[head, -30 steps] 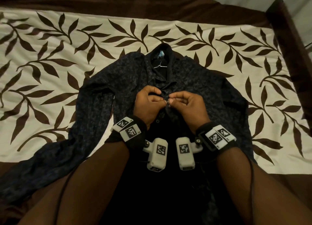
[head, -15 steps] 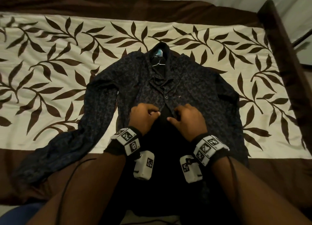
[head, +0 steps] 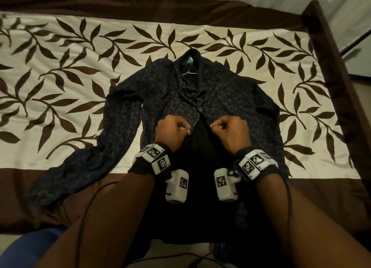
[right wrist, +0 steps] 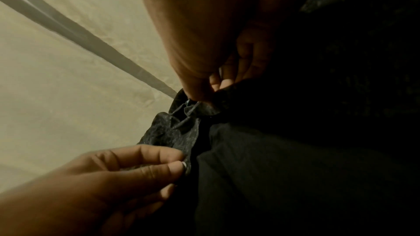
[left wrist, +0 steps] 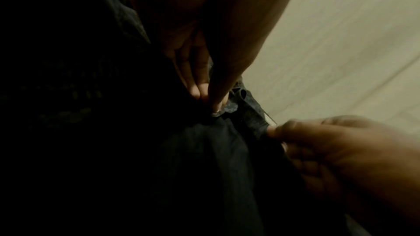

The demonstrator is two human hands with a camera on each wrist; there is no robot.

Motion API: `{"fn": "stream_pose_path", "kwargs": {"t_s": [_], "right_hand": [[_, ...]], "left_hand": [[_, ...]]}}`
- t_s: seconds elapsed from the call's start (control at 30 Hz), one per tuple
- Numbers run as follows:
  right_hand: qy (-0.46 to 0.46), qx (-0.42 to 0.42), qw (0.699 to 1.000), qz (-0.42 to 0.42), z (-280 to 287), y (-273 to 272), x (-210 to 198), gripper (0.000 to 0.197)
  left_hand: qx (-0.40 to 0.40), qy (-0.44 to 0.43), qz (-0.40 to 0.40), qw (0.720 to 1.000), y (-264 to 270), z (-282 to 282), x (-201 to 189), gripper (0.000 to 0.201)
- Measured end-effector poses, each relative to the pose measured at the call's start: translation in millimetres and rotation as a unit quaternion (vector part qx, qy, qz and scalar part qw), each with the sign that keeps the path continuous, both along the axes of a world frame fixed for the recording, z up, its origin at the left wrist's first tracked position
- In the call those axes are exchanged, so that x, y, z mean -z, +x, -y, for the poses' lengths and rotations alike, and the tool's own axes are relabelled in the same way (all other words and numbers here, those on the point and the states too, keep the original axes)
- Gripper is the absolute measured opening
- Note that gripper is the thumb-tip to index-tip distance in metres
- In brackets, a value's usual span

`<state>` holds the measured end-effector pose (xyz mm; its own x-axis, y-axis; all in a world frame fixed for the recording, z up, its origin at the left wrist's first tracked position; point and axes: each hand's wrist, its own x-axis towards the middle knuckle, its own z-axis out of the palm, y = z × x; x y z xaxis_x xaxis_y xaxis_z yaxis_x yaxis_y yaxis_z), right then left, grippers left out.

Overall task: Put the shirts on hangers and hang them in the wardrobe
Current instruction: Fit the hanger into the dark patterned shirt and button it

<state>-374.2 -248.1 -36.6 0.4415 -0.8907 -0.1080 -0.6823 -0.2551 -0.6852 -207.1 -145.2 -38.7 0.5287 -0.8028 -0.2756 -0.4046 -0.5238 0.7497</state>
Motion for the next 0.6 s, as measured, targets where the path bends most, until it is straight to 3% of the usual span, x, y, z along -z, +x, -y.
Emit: {"fn": "stream_pose_path", "kwargs": {"t_s": [0.13,0.27,0.37,0.5,0.6], "right_hand": [[0.042,-0.019,0.998,0.045,-1,0,-7,0.009],[0.002,-0.013,0.999,-0.038,1,1,1,0.016],[-0.023,-0.007,1.0,-0.014,-2,-3,9,0.026],[-0.033,-0.011,0.999,0.035,-6,-13,7,0.009],[-0.049,-0.051,0.997,0.007,-8,-19,5,0.018]], "left_hand": [[0.019,-0.025,-0.041,0.999,-1,2,-13,0.014],[0.031,-0.027,-0.037,0.999,-5,2,-13,0.012],[0.017,-0.032,-0.039,0.999,-9,-2,-10,0.013],[0.013,-0.045,-0.037,0.998,-11,-5,-9,0.013],[0.015,-0.049,-0.043,0.998,-11,-5,-8,0.012]]}}
